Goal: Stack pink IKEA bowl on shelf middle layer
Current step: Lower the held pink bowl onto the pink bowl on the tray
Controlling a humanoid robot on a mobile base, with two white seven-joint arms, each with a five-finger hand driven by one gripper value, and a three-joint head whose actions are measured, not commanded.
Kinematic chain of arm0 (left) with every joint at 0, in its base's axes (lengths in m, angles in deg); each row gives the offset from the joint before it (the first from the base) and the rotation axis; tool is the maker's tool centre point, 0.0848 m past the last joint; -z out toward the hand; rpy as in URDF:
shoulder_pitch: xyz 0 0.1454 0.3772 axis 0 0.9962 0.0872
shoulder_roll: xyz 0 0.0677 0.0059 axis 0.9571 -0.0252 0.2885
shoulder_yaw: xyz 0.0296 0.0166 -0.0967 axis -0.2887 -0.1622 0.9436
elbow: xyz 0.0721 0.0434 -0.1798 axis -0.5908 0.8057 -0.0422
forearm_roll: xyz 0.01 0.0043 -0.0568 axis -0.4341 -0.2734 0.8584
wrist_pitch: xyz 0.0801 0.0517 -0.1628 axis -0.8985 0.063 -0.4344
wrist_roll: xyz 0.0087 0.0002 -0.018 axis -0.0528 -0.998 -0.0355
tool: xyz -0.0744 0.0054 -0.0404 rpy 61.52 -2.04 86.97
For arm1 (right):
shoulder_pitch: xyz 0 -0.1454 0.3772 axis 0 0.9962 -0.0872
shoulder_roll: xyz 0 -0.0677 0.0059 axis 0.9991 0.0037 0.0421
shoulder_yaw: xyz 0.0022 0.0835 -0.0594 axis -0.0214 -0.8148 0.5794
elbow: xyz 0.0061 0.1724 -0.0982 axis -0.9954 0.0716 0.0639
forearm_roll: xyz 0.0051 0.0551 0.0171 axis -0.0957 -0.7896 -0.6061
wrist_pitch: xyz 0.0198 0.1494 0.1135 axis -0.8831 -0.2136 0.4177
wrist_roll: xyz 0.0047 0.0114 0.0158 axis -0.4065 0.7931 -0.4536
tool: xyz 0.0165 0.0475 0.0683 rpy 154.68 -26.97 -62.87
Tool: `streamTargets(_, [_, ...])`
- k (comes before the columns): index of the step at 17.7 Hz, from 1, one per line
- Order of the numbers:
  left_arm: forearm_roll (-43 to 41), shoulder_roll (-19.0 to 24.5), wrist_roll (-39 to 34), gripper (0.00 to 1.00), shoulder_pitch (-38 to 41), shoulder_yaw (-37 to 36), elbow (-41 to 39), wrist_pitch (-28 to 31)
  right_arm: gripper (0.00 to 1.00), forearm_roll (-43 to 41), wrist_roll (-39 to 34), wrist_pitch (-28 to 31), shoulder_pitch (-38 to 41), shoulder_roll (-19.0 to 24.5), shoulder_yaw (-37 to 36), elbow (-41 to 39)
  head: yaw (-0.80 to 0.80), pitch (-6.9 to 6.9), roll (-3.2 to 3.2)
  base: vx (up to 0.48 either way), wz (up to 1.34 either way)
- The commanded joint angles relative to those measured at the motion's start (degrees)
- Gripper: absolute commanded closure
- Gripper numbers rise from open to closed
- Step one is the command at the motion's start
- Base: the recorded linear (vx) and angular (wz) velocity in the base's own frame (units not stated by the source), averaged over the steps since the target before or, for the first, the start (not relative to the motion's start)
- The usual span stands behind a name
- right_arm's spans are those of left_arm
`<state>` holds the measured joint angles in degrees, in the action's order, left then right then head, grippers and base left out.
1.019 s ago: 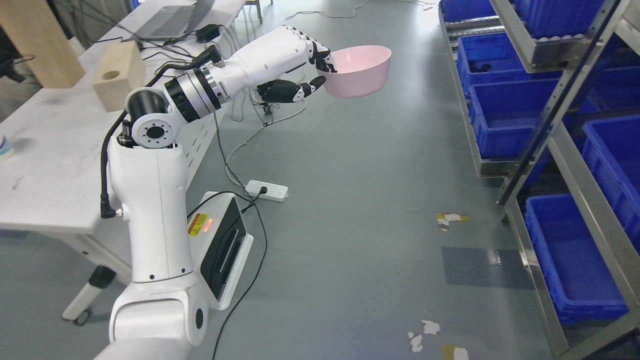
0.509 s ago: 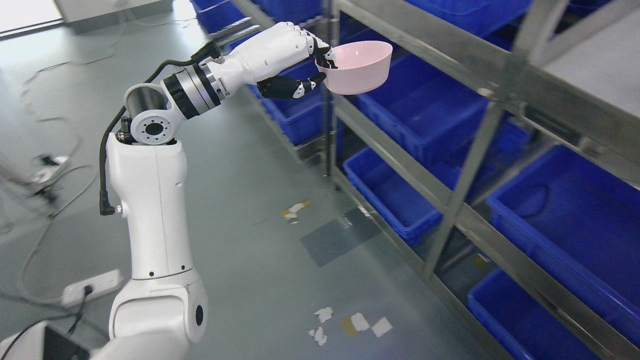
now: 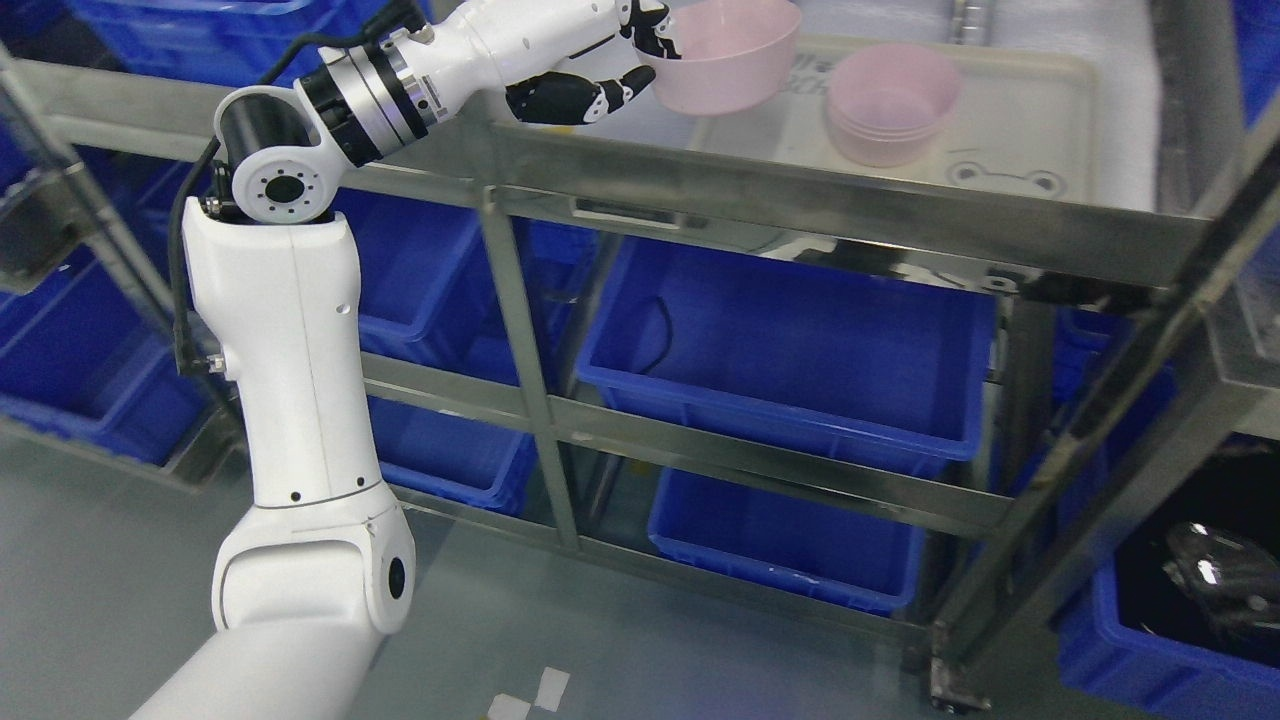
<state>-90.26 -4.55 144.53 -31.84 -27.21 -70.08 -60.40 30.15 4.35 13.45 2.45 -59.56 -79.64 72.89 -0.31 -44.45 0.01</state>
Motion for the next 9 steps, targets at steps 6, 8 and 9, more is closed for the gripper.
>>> streamTargets(6, [-15.6, 2.5, 0.1, 0.98, -3.3, 0.3, 6.6, 0.0, 0.00, 0.0, -0.2, 0.0, 1.3, -1.0, 0.0, -1.0, 0.00, 0.01, 0.00, 0.074, -0.72])
streamTargets(8, [-17.0, 2.5, 0.1, 0.98, -3.5, 0.3, 6.6, 0.0, 0.00, 0.0, -0.2, 0.0, 1.3, -1.0, 0.0, -1.0, 0.00, 0.01, 0.00, 0.077, -0.36])
streamTargets(9, [-17.2, 2.5, 0.1, 0.98, -4.0, 0.2, 6.7, 0.0, 0.00, 0.0, -0.2, 0.0, 1.3, -1.0, 0.0, -1.0, 0.00, 0.01, 0.00, 0.069, -0.26])
